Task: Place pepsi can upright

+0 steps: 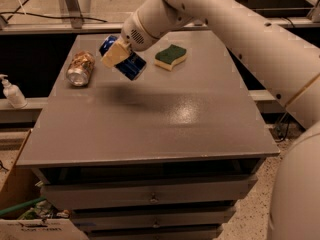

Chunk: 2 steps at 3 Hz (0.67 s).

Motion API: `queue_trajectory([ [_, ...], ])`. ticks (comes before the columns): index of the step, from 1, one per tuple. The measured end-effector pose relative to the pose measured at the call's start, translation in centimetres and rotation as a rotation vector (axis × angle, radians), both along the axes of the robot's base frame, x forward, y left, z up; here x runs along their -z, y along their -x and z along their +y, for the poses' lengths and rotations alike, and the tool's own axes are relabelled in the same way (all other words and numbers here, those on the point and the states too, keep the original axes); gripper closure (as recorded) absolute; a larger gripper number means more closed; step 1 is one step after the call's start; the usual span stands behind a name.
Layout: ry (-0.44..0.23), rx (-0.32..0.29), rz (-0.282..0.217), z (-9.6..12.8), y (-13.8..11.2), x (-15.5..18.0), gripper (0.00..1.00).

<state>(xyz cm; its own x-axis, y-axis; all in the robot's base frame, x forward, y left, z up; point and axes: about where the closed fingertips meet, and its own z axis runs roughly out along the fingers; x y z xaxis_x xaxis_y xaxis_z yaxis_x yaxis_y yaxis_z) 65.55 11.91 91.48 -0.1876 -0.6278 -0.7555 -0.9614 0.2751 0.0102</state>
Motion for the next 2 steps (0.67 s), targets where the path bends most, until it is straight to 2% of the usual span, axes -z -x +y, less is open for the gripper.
queue_trajectory([
  [2, -0.291, -0.140, -0.137, -1.5, 0.6, -3.1, 1.00],
])
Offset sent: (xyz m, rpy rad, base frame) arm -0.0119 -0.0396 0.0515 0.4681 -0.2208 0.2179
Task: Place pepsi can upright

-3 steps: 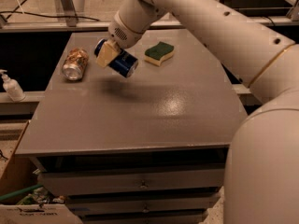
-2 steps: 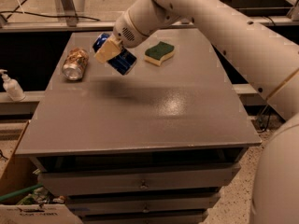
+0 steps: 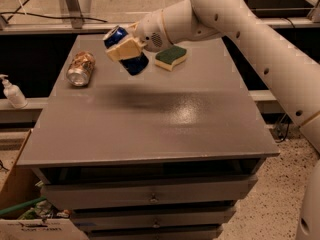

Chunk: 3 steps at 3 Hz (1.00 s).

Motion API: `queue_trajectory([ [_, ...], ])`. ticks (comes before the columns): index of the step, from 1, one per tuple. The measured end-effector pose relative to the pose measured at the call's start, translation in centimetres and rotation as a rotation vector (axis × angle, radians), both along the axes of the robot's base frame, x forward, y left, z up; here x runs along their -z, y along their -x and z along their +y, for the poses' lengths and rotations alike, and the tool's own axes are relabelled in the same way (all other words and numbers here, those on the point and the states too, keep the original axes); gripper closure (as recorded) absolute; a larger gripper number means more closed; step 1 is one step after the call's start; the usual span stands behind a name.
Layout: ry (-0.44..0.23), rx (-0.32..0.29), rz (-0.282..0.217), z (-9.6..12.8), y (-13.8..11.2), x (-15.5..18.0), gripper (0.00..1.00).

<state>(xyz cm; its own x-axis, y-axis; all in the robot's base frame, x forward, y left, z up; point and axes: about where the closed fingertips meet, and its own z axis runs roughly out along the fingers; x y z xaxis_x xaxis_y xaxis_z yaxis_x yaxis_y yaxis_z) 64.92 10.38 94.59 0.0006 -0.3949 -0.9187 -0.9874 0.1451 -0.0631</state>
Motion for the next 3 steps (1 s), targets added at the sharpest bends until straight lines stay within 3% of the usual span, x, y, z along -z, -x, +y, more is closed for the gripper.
queue_trajectory([
  [1, -0.114, -0.036, -0.030, -1.62, 0.48, -0.84, 1.00],
  [3, -0.144, -0.046, -0.025, -1.31, 0.72, -0.74, 1.00],
])
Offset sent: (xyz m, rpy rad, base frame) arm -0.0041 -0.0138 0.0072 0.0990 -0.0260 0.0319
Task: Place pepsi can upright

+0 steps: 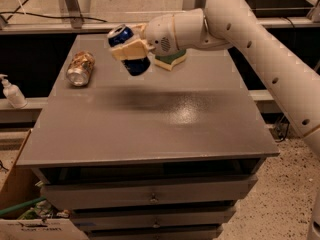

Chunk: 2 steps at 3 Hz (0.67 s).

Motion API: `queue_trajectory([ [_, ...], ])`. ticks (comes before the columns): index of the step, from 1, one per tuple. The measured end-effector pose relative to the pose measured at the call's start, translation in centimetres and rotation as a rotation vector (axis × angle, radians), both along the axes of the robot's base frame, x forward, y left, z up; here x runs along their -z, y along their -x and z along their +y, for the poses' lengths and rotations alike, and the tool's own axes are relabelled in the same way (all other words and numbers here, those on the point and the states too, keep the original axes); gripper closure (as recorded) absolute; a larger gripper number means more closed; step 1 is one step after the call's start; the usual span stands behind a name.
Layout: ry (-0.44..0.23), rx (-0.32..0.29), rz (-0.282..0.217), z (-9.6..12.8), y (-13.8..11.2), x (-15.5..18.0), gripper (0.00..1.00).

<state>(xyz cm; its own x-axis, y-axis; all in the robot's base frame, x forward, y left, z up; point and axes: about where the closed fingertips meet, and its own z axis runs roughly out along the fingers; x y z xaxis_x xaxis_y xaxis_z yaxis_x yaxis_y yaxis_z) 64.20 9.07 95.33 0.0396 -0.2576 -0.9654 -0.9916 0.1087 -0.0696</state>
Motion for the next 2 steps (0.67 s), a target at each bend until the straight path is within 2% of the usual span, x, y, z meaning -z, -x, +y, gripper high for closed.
queue_trajectory([
  [2, -0.151, 0.048, 0.049, -1.35, 1.03, 1.47, 1.00],
])
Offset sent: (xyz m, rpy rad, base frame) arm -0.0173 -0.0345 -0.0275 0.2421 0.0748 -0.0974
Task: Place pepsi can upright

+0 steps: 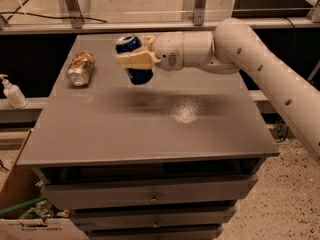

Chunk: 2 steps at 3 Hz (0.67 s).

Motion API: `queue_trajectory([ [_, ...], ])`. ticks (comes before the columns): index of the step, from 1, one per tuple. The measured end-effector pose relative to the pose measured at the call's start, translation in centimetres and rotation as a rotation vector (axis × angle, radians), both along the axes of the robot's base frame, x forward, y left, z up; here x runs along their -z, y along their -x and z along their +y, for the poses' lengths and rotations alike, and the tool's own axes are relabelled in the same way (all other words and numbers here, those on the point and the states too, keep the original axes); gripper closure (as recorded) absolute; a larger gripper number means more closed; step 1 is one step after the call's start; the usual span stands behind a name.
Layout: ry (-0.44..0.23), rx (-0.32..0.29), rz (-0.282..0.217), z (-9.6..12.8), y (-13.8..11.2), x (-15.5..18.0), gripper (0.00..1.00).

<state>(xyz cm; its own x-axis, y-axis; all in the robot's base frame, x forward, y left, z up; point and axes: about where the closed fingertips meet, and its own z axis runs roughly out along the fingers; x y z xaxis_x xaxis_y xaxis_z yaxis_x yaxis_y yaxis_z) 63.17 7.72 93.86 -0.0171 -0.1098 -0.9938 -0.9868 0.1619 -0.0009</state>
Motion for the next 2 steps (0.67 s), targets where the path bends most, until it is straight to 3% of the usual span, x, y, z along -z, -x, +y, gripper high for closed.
queue_trajectory([
  [1, -0.076, 0.030, 0.009, -1.53, 0.76, 0.94, 1.00],
  [2, -0.076, 0.029, 0.009, -1.51, 0.76, 0.93, 1.00],
])
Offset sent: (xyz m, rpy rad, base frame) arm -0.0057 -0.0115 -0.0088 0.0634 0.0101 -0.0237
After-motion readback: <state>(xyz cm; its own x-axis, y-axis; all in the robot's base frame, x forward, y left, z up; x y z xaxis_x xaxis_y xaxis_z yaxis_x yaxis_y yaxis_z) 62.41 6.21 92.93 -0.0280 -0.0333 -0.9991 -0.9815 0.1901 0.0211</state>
